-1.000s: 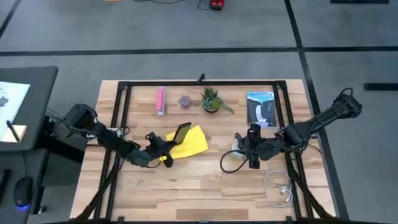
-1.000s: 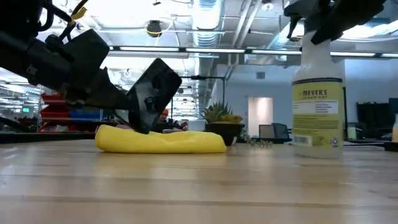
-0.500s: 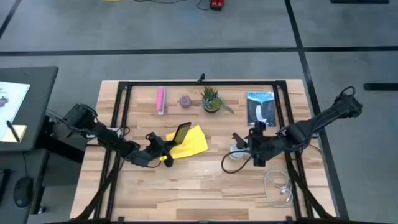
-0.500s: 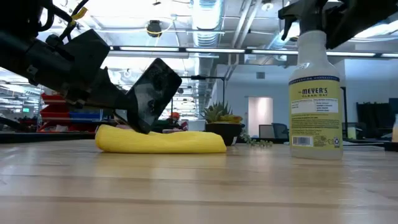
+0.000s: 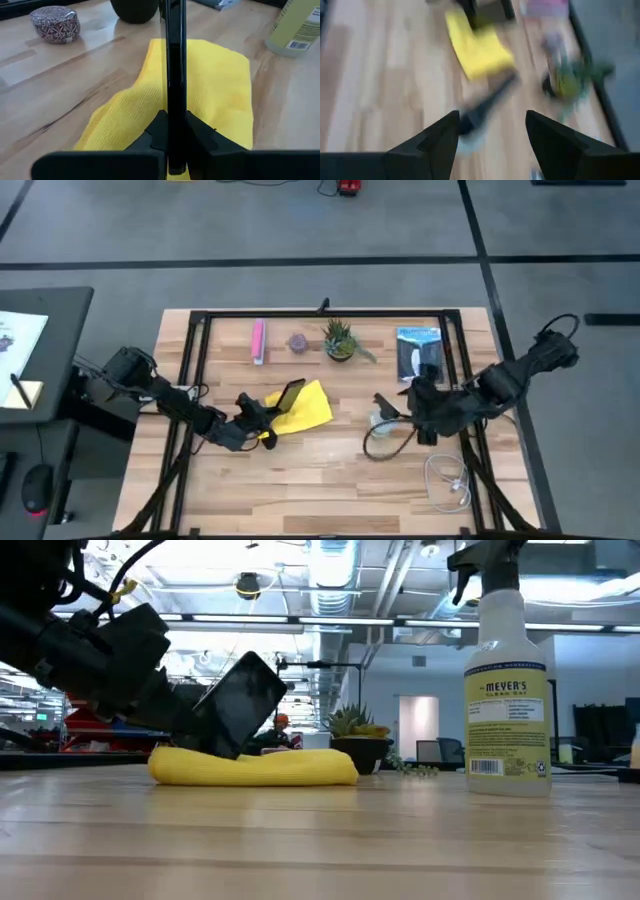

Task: Apply microfiber cloth
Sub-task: Wipe the front of the cellphone with the yellow microfiber cloth

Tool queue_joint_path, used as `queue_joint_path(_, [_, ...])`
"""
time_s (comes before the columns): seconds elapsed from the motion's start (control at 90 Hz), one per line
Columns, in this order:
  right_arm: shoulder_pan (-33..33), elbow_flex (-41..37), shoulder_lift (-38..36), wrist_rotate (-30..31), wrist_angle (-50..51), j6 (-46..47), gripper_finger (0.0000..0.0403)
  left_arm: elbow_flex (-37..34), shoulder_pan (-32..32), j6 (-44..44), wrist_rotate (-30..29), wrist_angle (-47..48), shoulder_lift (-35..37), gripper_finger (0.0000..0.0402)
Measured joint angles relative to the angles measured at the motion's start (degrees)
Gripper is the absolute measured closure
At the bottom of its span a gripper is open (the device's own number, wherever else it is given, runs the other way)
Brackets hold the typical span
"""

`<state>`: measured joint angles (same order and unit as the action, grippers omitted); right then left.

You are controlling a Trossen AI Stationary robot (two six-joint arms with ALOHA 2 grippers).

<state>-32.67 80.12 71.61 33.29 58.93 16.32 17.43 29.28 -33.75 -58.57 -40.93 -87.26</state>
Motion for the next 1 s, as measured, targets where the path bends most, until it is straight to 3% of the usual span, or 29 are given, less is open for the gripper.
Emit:
queue_joint_path(0.156, [-0.93,0.75,6.25,1.31,-21.98,-17.22,0.0196,0.02,0.31,0.26,-0.05,0.84,0.00,0.0390])
queue_joint_path(0.289, [1.54,0.78,14.17,-0.27,-34.72,-23.27,0.0196,0.04,1.56,0.18,-1.08,1.96,0.00,0.0390])
queue_joint_path(0.444, [6.57,0.74,24.59,-13.53,-41.57,-24.09,0.0196,0.02,4.37,-1.17,-4.53,3.85,0.00,0.0390])
queue_joint_path(0.533, [8.69,0.71,29.75,-17.42,-44.99,-23.83,0.0196,0.02,5.45,-4.30,-5.18,6.14,0.00,0.0390])
queue_joint_path(0.689, [11.02,0.69,35.97,-18.29,-50.87,-23.85,0.0196,0.00,6.37,-10.19,-5.40,10.60,0.00,0.0390])
queue_joint_path(1.0, [13.36,0.69,42.63,-18.52,-60.68,-20.37,0.0196,-0.02,6.73,-11.02,-5.20,10.89,0.00,0.0390])
